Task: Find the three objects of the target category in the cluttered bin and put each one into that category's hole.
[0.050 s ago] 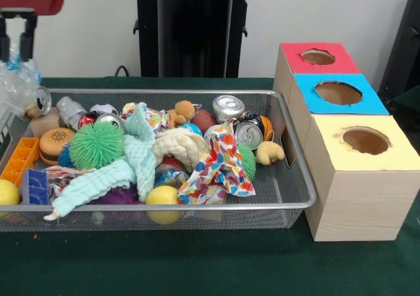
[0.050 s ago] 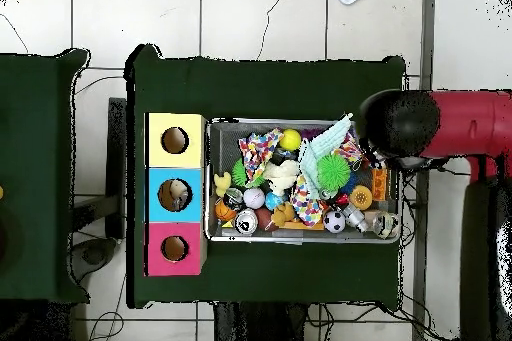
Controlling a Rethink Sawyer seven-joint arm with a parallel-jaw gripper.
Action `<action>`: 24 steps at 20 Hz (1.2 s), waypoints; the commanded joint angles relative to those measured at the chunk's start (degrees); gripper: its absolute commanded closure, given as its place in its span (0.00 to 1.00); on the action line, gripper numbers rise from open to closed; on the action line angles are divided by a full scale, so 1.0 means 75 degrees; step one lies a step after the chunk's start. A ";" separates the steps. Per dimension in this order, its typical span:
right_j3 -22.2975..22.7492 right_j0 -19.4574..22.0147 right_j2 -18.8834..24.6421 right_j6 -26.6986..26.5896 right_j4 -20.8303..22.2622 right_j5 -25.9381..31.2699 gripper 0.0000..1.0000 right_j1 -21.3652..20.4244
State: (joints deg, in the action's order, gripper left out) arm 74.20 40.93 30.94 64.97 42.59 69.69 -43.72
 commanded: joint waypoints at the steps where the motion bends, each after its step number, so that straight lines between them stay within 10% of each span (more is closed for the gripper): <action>1: 0.1240 -0.0552 -0.0431 0.0491 -0.0457 0.0588 1.00 -0.0145; 24: 0.2115 -0.1887 -0.1352 0.2135 -0.1830 -0.0069 1.00 -0.0669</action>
State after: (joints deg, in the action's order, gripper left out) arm 81.20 29.35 24.62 65.16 31.83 69.68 -48.65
